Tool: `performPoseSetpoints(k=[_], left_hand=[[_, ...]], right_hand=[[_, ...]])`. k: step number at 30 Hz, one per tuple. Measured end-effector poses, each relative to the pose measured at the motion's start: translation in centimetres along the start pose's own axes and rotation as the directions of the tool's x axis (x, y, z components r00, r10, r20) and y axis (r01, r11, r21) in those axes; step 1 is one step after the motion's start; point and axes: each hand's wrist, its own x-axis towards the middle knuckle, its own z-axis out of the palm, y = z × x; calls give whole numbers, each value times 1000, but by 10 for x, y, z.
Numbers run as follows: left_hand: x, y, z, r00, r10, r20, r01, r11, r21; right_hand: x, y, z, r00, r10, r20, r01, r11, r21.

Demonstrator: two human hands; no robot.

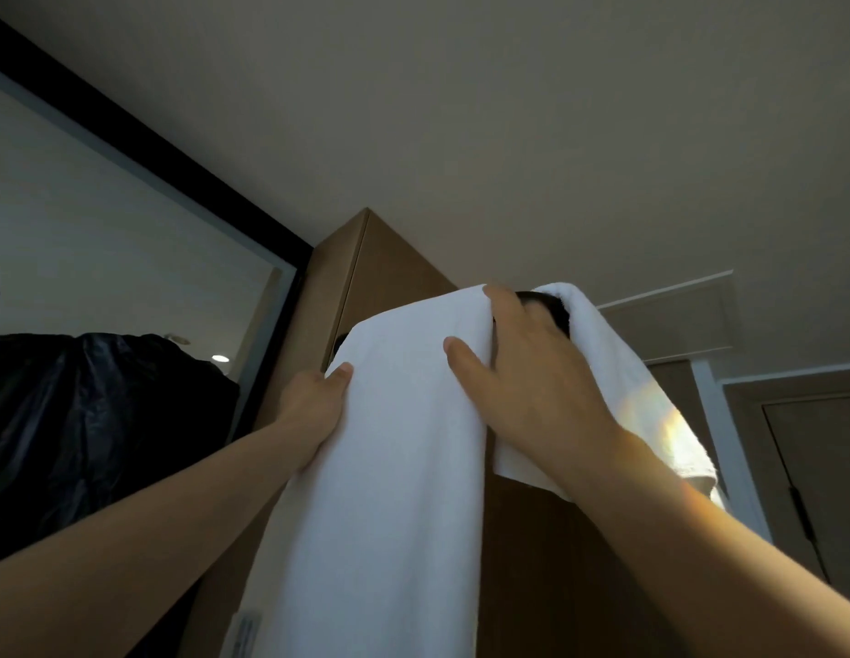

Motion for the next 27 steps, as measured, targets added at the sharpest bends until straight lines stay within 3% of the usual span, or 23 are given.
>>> performPoseSetpoints(k=[5, 10, 14, 19, 22, 27], left_hand=[[0, -1, 0, 1000, -5, 1, 5, 1000, 1], [10, 9, -2, 999, 12, -35, -11, 999, 36], [29, 35, -1, 990, 104, -90, -93, 989, 117], [50, 61, 12, 977, 201, -78, -192, 976, 102], [55, 68, 24, 969, 246, -30, -234, 950, 209], [53, 50, 35, 978, 201, 56, -208, 912, 354]], right_hand=[[-14, -1, 7, 977, -2, 215, -22, 994, 110], [5, 1, 8, 990, -25, 141, 16, 998, 68], [40, 1, -2, 994, -100, 33, 102, 992, -72], [82, 12, -5, 998, -54, 36, 58, 988, -144], [87, 23, 1, 998, -7, 64, 22, 970, -241], [81, 29, 15, 986, 54, 155, 12, 919, -394]])
